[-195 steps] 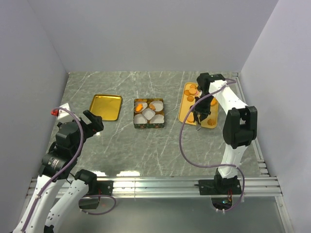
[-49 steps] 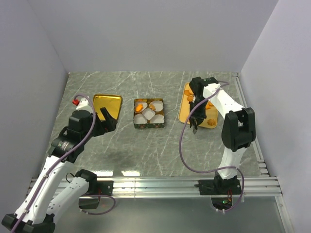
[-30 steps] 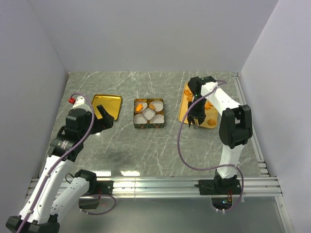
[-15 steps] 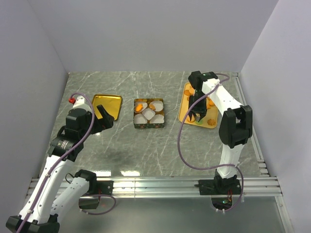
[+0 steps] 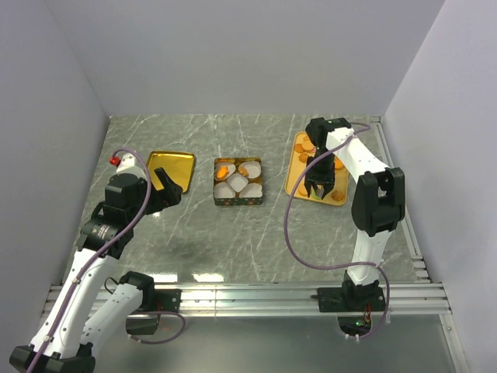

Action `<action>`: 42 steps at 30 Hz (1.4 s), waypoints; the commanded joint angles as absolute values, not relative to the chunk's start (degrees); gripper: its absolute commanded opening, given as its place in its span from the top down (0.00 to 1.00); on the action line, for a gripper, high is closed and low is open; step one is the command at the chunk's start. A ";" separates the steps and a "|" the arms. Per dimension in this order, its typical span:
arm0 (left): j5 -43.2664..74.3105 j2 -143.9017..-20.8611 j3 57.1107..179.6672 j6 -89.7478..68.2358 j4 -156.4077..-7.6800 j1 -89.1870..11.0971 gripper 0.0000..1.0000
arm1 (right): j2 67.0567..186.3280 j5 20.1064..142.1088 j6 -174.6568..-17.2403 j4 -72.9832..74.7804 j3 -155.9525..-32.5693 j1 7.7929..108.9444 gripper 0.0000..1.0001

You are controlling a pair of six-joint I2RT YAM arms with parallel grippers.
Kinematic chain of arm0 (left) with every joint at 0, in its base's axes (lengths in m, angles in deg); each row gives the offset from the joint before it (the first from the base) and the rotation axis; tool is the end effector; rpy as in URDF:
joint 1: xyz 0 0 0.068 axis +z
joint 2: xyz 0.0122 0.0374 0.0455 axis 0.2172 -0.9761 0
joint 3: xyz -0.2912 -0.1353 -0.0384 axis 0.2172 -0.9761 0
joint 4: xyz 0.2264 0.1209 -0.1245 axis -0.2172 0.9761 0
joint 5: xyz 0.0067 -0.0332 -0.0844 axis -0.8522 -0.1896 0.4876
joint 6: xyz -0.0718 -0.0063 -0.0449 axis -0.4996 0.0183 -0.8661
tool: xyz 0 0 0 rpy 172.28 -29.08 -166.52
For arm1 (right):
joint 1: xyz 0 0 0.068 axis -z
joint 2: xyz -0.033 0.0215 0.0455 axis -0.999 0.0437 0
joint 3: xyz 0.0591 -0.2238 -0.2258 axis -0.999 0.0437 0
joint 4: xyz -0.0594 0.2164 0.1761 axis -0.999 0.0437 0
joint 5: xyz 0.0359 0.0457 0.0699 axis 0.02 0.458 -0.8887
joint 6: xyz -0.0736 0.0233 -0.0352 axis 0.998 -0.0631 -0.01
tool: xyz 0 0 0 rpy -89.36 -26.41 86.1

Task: Pack the cookies

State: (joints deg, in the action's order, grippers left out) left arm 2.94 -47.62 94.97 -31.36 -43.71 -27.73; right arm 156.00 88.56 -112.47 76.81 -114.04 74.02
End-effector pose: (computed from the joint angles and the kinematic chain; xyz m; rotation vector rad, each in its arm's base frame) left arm 0.1658 -0.0392 0.3469 -0.3553 2.0581 -0.4305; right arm 0.3917 0.0941 0.2493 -0.2680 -3.1044 0.0079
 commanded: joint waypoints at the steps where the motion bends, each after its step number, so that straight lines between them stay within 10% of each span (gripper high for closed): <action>1: 3.66 -46.88 94.65 -30.64 -45.93 -27.31 0.01 | 156.35 88.92 -112.86 79.58 -113.81 74.22 0.50; 42: 4.27 -49.60 95.26 -30.73 -45.05 -27.57 0.05 | 152.14 83.92 -116.11 82.83 -126.47 69.13 0.76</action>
